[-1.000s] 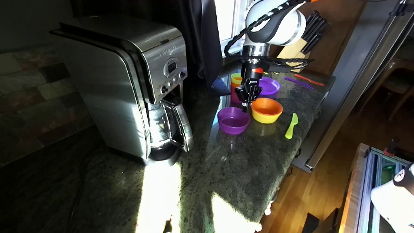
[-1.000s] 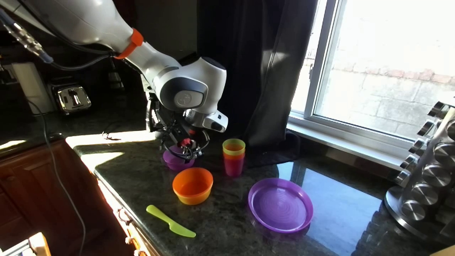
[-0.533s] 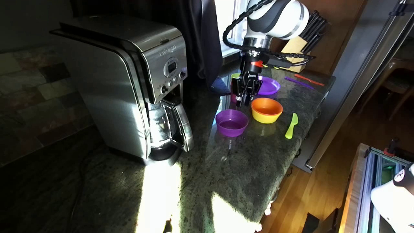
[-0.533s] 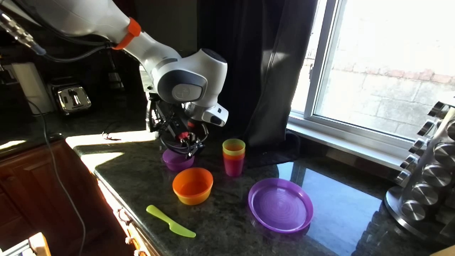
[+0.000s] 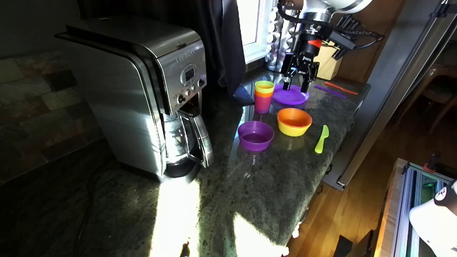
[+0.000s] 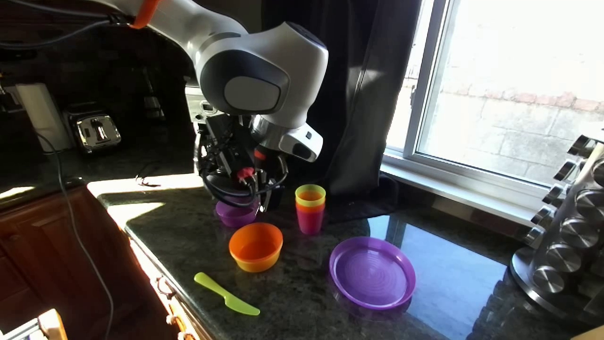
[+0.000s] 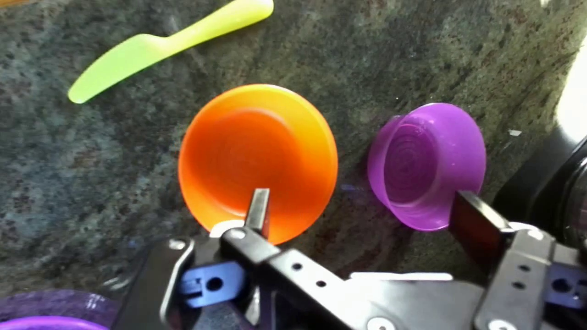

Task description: Unstack the stacked bowls

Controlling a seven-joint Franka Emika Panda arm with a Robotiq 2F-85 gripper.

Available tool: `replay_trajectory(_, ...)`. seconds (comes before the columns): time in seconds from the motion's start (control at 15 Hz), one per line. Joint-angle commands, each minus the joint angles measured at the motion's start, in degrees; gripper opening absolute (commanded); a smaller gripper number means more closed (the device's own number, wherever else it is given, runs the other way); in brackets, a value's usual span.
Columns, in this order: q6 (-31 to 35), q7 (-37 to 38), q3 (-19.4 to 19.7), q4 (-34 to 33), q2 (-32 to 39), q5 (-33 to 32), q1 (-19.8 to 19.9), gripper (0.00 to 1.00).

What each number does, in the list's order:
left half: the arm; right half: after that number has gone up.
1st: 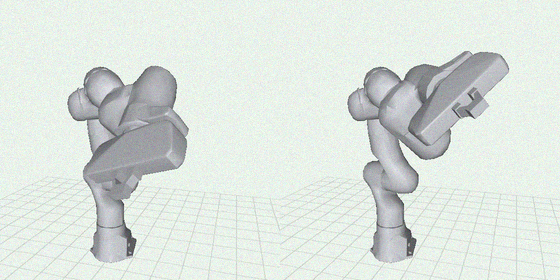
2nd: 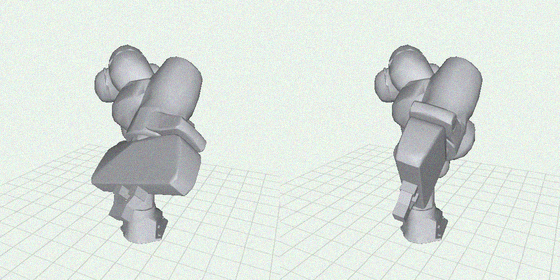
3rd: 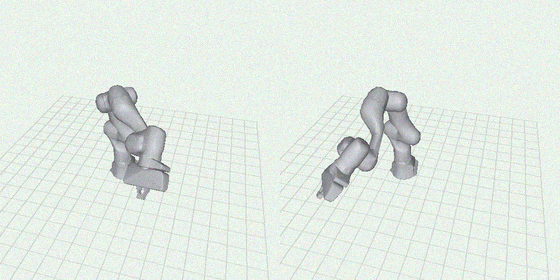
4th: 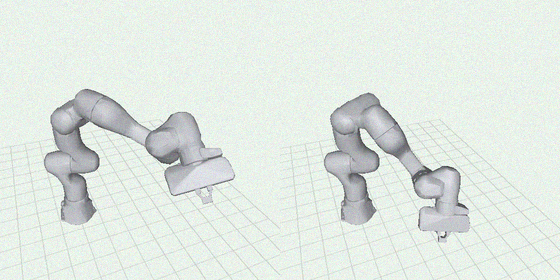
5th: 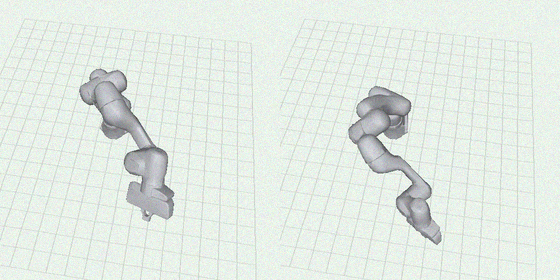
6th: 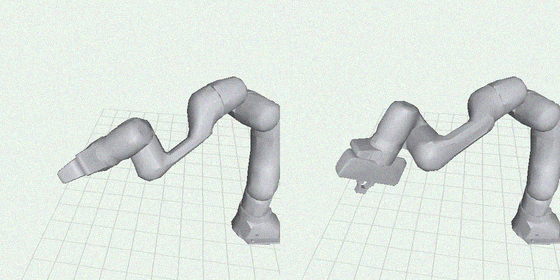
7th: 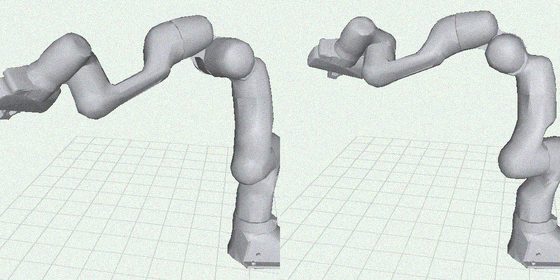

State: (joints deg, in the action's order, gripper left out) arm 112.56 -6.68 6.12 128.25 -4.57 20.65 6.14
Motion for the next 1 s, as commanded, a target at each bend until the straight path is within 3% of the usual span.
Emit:
replay_trajectory(0.0,0.0,-4.8,1.9,3.3,-2.1,-2.2,1.2,1.0)
replay_trajectory(0.47,1.8,-6.4,2.8,5.8,-0.8,-10.5,1.7,1.0)
replay_trajectory(0.93,5.3,-5.3,2.6,6.9,1.1,-12.8,1.6,1.0)
